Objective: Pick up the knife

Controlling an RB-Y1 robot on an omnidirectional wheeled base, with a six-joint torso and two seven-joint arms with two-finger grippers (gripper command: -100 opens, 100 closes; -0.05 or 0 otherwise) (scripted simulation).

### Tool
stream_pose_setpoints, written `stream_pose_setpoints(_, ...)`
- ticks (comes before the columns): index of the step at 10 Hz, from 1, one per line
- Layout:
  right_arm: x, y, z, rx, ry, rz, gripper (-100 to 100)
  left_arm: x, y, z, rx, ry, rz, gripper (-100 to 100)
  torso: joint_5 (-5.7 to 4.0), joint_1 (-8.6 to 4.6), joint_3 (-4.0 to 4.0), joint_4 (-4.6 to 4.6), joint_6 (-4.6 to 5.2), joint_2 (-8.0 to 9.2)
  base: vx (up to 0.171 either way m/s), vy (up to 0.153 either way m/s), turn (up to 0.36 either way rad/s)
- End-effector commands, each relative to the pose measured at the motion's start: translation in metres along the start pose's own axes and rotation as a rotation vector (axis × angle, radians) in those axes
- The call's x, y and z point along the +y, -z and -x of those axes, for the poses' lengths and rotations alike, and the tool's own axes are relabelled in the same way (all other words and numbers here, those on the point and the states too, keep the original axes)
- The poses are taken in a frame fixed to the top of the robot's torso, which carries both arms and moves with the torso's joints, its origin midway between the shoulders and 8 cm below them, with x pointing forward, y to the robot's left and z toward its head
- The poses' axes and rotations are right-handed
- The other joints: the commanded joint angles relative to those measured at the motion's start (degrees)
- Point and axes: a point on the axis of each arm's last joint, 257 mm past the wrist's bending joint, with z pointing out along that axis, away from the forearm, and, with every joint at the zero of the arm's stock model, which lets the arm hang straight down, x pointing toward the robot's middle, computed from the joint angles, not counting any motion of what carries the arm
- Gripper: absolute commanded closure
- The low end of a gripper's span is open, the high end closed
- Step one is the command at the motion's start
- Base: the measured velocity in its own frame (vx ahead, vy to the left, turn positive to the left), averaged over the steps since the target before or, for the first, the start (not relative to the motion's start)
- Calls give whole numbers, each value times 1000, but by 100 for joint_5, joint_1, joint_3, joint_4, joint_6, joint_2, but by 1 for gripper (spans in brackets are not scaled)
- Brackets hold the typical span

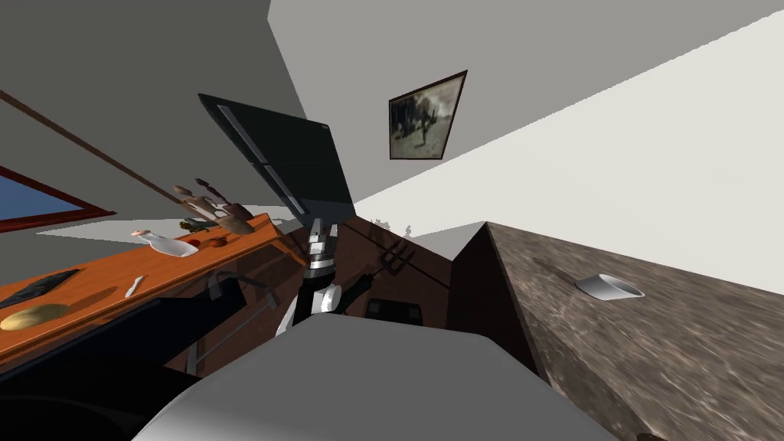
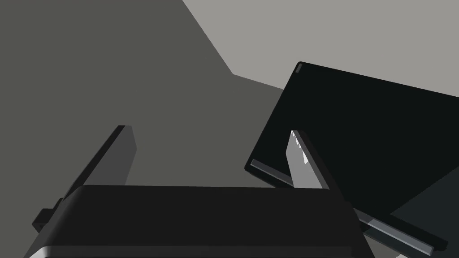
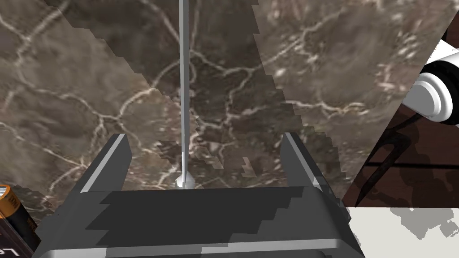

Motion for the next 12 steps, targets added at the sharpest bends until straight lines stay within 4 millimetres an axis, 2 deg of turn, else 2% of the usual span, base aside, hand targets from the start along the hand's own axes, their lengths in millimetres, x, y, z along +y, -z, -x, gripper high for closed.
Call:
stream_pose_setpoints(1, -6, -3, 9, 1, -12, 7, -100, 0, 0, 0, 0, 0, 0, 0, 0, 0, 0, 0, 0, 0, -133, 102, 126)
stream_pose_setpoints(2, -6, -3, 9, 1, -40, 7, -100, 0, 0, 0, 0, 0, 0, 0, 1, 4, 0, 1, 8, -3, -56, 73, -24)
stream_pose_setpoints(3, -21, -6, 27, 7, -5, 8, -100, 0, 0, 0, 0, 0, 0, 0, 0, -2, -10, -3, 10, -21, -122, 133, 215)
stream_pose_setpoints(6, -21, -9, 30, 4, -58, 11, -100, 0, 0, 0, 0, 0, 0, 0, 0, -9, -11, -4, 10, -22, -66, 58, 18)
stream_pose_setpoints(7, -36, -11, 48, 10, -35, 9, -100, 0, 0, 0, 0, -1, 0, 0, -5, -26, -21, -8, 9, -39, -113, 97, 202)
stream_pose_setpoints(9, -36, -13, 51, 8, -76, 11, -100, 0, 0, 0, 0, 0, 0, 0, 1, 1, -5, -1, 8, -11, -89, 81, 64)
stream_pose_setpoints(10, -51, -15, 71, 12, -48, 7, -100, 0, 0, 0, 0, 0, 0, 0, -1, -11, -13, -4, 11, -25, -122, 117, 203)
stream_pose_setpoints(12, -50, -17, 73, 11, -97, 8, -100, 0, 0, 0, 0, 0, 0, 0, 3, 5, -3, -1, 10, -7, -92, 87, 50)
